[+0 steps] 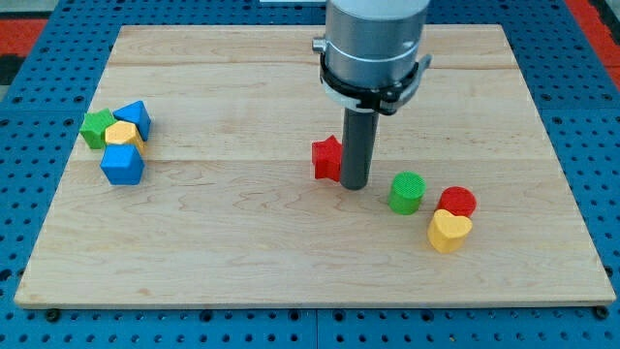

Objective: Move red star to the left of group of blocks at bottom right of the board

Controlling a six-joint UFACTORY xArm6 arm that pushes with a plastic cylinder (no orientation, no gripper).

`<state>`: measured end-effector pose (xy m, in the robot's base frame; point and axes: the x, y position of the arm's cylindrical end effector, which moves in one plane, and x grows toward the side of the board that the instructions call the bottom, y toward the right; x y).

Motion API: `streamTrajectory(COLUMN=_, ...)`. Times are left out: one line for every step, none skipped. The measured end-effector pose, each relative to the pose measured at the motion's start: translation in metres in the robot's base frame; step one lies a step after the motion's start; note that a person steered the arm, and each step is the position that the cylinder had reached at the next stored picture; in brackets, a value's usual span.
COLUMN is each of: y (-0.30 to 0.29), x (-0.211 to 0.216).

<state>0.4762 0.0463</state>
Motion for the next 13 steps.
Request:
streamTrajectory(y=0.052, x=0.019)
streamTrajectory(y=0.074, x=0.033)
streamTrajectory(y=0.040, x=0.001)
streamTrajectory(y=0.044, x=-0.049)
streamTrajectory(y=0.022, x=-0.086)
streamTrajectory(y=-0.037, x=-0.093)
streamTrajectory(y=-0.052, x=-0.063)
streamTrajectory(y=-0.015, x=-0.034)
streamTrajectory(y=0.014, x=-0.011)
streamTrajectory(y=0.011, x=0.016)
streamTrajectory(y=0.025, x=0.021)
streamTrajectory(y=0.050, x=-0.024)
streamTrajectory(y=0.149, x=-0.017)
